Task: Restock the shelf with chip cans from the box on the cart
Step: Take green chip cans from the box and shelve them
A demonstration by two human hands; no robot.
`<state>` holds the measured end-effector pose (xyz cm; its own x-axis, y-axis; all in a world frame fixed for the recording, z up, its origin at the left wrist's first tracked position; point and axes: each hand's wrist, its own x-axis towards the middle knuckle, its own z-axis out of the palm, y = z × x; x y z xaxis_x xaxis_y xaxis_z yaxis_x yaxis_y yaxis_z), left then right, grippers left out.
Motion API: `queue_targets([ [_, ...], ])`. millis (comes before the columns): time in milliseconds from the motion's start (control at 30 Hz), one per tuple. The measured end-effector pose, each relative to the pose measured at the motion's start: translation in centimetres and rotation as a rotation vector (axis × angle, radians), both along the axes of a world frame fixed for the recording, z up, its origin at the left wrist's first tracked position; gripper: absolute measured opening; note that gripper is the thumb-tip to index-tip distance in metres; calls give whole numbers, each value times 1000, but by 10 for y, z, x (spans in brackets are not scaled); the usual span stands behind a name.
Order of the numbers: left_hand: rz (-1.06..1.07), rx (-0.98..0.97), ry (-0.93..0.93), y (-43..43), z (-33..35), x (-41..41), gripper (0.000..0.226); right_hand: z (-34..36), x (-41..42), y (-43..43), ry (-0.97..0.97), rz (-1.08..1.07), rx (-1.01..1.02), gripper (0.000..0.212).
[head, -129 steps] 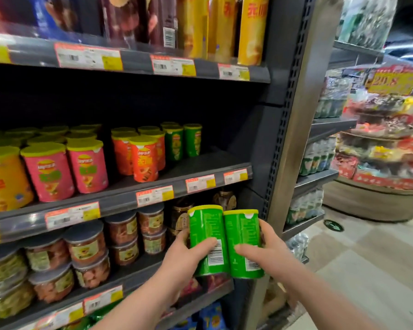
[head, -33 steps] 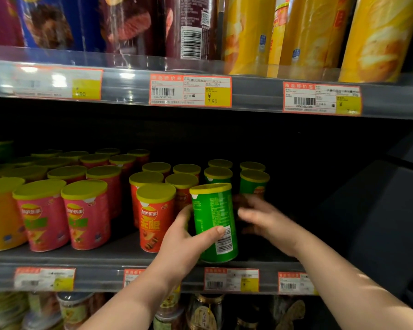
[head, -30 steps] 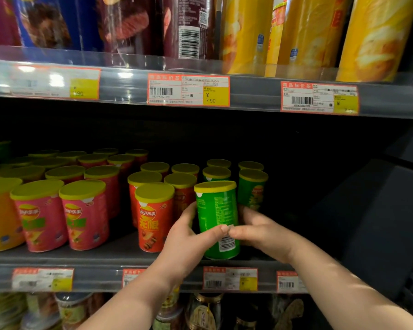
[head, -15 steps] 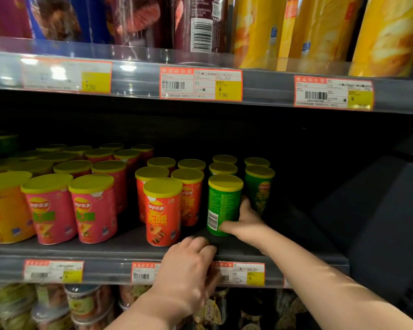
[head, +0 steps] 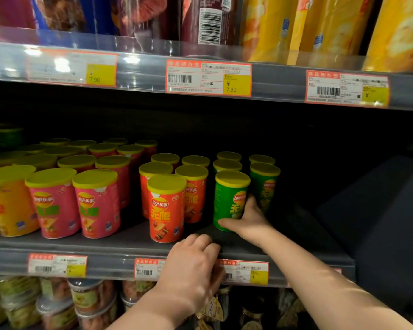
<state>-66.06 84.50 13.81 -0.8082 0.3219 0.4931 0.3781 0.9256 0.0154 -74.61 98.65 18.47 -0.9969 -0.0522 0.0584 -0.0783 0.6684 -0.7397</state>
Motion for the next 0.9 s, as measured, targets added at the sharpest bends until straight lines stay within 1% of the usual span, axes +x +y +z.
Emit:
queue_targets([
  [67, 0, 1, 2, 0, -1, 0, 43, 1, 1, -1, -13, 8, 14, 83],
  [267, -1, -1, 17, -1, -1, -1, 44, 0, 0, -1, 0, -17, 13, 78],
  [567, -11, 9, 48, -1, -2, -1, 42, 4, -2, -4, 20, -14, 40, 74],
  [900, 3, 8, 15, 0, -2, 3, 43, 4, -2, -2, 28, 8, 73, 70],
])
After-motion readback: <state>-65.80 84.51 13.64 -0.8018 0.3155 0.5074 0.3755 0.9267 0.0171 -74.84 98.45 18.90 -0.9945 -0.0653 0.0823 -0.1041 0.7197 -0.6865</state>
